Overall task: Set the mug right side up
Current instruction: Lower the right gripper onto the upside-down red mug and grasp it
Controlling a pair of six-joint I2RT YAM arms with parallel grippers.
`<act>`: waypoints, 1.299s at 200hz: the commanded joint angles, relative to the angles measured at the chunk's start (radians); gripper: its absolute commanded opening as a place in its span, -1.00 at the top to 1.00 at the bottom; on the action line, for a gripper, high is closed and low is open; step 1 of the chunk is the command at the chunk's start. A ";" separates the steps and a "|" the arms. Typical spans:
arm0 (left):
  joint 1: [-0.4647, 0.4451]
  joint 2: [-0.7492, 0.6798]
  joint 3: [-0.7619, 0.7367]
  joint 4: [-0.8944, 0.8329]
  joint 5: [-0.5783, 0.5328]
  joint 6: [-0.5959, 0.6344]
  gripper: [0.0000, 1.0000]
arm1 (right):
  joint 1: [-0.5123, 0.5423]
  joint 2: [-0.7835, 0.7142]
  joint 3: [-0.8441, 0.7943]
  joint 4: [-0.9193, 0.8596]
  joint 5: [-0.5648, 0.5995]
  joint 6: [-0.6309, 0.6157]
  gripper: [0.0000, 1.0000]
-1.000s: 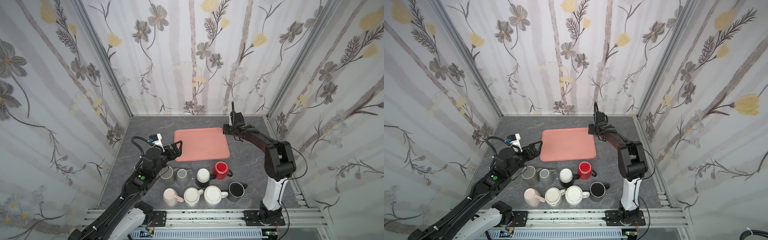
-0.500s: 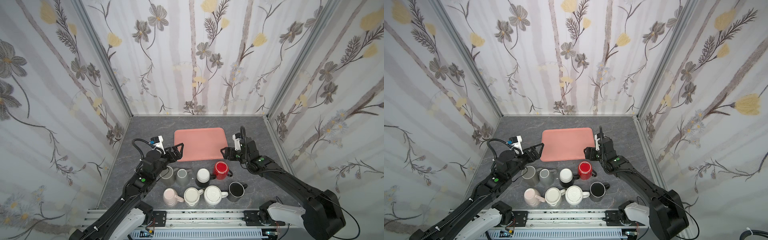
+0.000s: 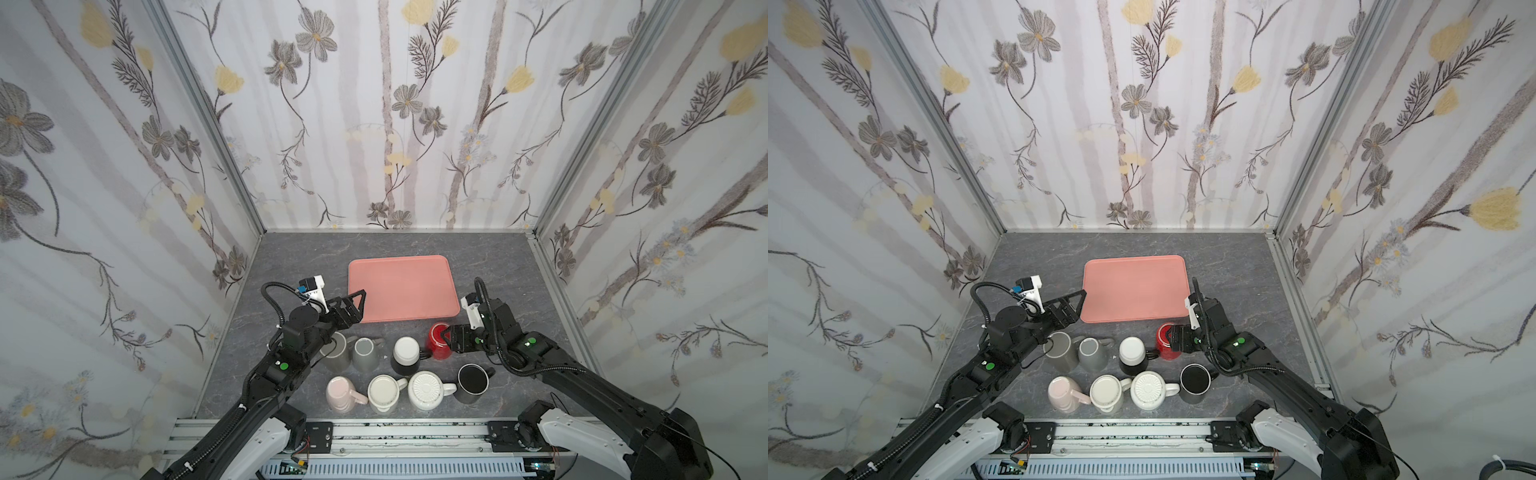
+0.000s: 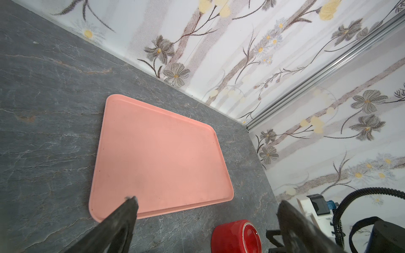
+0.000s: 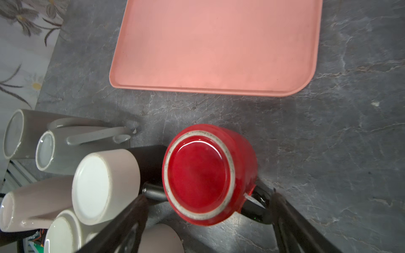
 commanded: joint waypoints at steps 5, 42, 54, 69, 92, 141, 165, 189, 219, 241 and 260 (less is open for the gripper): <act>0.001 -0.009 -0.003 0.011 -0.016 0.004 -1.00 | 0.045 0.031 0.031 -0.047 0.081 -0.036 -0.95; 0.001 -0.015 -0.007 0.001 -0.028 0.005 -1.00 | 0.087 0.096 0.069 -0.089 0.179 -0.054 -0.96; 0.000 -0.015 -0.007 0.001 -0.028 0.005 -1.00 | 0.092 0.112 0.075 -0.088 0.187 -0.060 -0.96; 0.000 -0.018 -0.006 0.000 -0.029 0.005 -1.00 | 0.100 0.126 0.082 -0.081 0.169 -0.078 -0.95; 0.001 -0.022 -0.006 -0.004 -0.035 0.005 -1.00 | 0.109 0.144 0.087 -0.059 0.102 -0.101 -0.96; 0.001 -0.019 -0.005 -0.005 -0.036 0.006 -1.00 | 0.112 0.156 0.084 -0.032 -0.065 -0.099 -0.89; 0.001 -0.016 -0.008 -0.003 -0.037 0.006 -1.00 | 0.111 0.141 0.094 -0.057 -0.084 -0.102 -0.77; 0.001 -0.012 -0.009 0.001 -0.036 0.006 -1.00 | 0.111 0.133 0.120 -0.125 -0.037 -0.121 -0.69; 0.001 -0.011 -0.014 0.007 -0.036 0.005 -1.00 | 0.116 0.140 0.173 -0.229 0.094 -0.145 -0.47; 0.002 -0.011 -0.015 0.012 -0.037 0.005 -1.00 | 0.125 0.151 0.176 -0.251 0.106 -0.145 -0.29; 0.001 -0.010 -0.014 0.012 -0.037 0.006 -1.00 | 0.137 0.167 0.172 -0.260 0.117 -0.139 -0.22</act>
